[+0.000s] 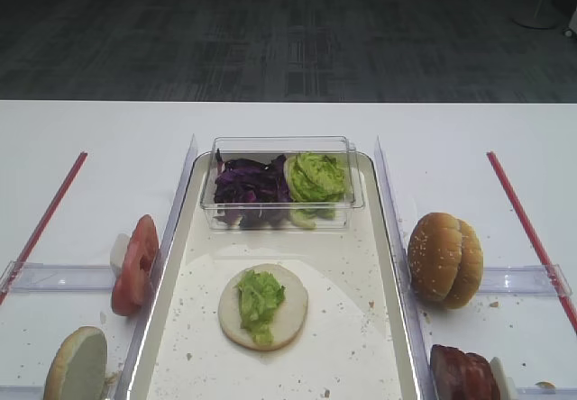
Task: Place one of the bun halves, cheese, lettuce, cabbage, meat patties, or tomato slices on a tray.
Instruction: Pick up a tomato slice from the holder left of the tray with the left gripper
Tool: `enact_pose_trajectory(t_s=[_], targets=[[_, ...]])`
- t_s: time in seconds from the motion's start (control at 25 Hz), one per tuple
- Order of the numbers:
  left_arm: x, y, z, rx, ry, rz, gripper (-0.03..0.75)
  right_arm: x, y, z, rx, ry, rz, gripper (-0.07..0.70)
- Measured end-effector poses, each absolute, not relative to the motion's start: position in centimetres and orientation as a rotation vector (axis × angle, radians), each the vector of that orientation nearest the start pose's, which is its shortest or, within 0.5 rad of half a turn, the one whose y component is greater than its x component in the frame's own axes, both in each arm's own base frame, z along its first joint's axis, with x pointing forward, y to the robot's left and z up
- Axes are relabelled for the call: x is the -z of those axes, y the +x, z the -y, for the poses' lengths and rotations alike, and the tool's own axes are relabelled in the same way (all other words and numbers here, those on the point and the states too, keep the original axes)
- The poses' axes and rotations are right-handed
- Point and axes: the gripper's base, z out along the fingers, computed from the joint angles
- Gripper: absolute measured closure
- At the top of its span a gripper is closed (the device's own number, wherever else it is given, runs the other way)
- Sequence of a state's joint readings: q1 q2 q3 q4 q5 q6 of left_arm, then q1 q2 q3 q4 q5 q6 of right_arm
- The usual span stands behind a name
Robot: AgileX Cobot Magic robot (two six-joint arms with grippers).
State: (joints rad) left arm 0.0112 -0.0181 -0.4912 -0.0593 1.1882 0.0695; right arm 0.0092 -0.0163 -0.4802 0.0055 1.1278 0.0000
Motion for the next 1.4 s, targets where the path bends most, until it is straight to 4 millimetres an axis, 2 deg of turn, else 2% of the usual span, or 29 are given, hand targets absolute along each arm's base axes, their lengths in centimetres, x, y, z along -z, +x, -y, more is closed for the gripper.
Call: enact_pose_trajectory(t_s=[0.28,0.44,0.56,0.92,1.4], targets=[[-26.6,-1.2,0.5,0.025,0.070,-2.149,0.224,-26.6,-0.8,0.0,-0.012,-0.010,-2.115,-0.033],[-27.3,-1.1,0.5,0.024,0.070,-2.092,0.224,-26.6,-0.8,0.0,-0.012,-0.010,-2.115,-0.033],[-27.6,-0.3,0.7,0.039,0.108,-2.103,0.224,-26.6,-0.8,0.0,-0.012,-0.010,-2.115,-0.033],[-29.1,5.1,1.1,0.085,0.164,-2.214,0.224,-26.6,-0.8,0.0,-0.012,-0.010,-2.115,-0.033],[-31.0,14.5,1.0,0.116,0.164,-2.442,0.224,-26.6,-0.8,0.0,-0.012,-0.010,-2.115,-0.033]])
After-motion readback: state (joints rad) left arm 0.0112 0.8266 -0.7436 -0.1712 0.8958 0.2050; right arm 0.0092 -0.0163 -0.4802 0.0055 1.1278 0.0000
